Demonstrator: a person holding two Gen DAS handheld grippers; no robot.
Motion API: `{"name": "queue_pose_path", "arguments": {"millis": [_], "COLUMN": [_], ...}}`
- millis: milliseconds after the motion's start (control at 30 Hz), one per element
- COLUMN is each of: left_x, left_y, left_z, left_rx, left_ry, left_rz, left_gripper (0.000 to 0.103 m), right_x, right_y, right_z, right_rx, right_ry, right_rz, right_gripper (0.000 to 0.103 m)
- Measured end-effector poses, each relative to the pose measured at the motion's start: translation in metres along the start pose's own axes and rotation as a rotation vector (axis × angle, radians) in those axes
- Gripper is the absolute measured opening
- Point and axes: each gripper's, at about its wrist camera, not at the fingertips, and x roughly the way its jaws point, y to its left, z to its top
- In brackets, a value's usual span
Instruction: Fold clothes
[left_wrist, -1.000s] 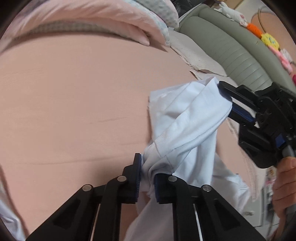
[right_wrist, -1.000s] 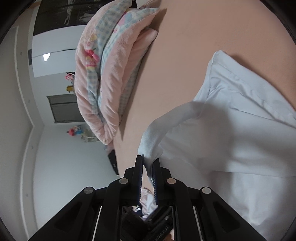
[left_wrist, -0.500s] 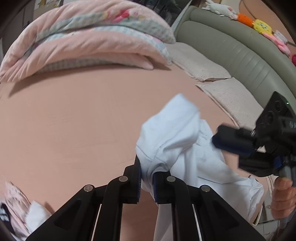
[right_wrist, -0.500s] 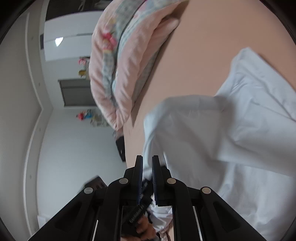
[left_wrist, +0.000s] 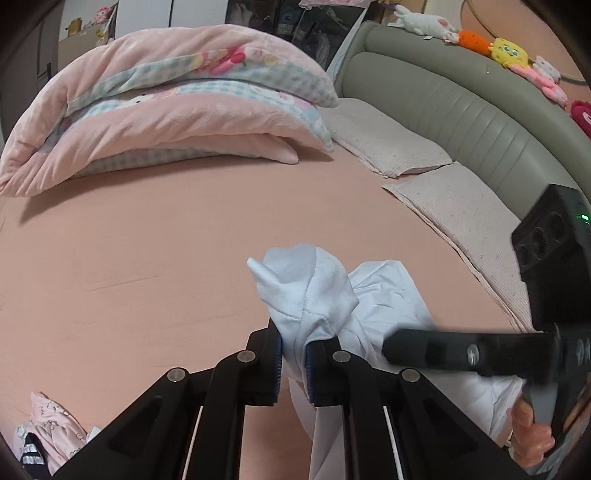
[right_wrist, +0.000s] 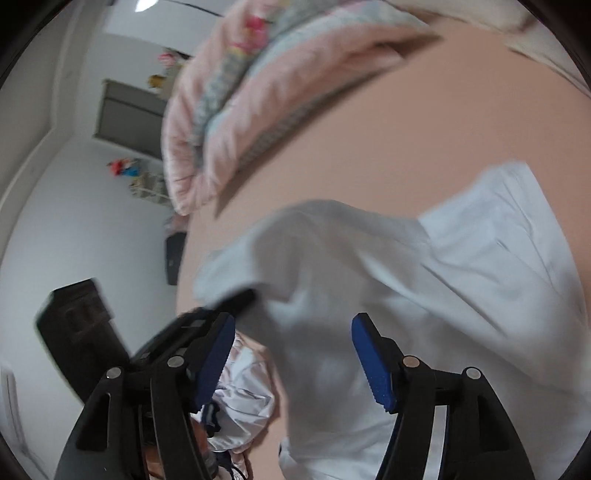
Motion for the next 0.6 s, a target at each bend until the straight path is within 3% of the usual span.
{"name": "queue_pose_path", "arguments": {"millis": [167, 300, 367, 467, 600], "left_x": [0.001, 0.001, 0.001, 0.000, -0.005], "left_y": [0.016, 0.018, 0.015, 0.009, 0.011], "left_z": [0.001, 0.005, 0.007, 0.008, 0.012], "left_rx": [-0.060, -0.056, -0.024, 0.040, 0.085], "left_ry": [0.001, 0.004, 0.012, 0.025, 0.028], "left_rz": [-0.051, -0.050, -0.031, 0.013, 0.050], "left_gripper": [0.008, 0.008, 0.008, 0.008, 0.008], "right_x": [0.034, 0.058, 0.067, 0.072, 0.063], "right_y": [0.013, 0.005, 0.001, -0.008, -0.006], "right_z": [-0.011, -0.021, -0.025, -0.029, -0.031], "right_rx": [-0.153, -0.138, -0.129, -0.090, -0.113], "right_ry": [0.133, 0.220, 0.246, 0.292, 0.310], "right_rz": [-0.213, -0.199, -0.220, -0.225, -0.227], "right_gripper": [0.068, 0.065, 0.027, 0.012, 0.011]}}
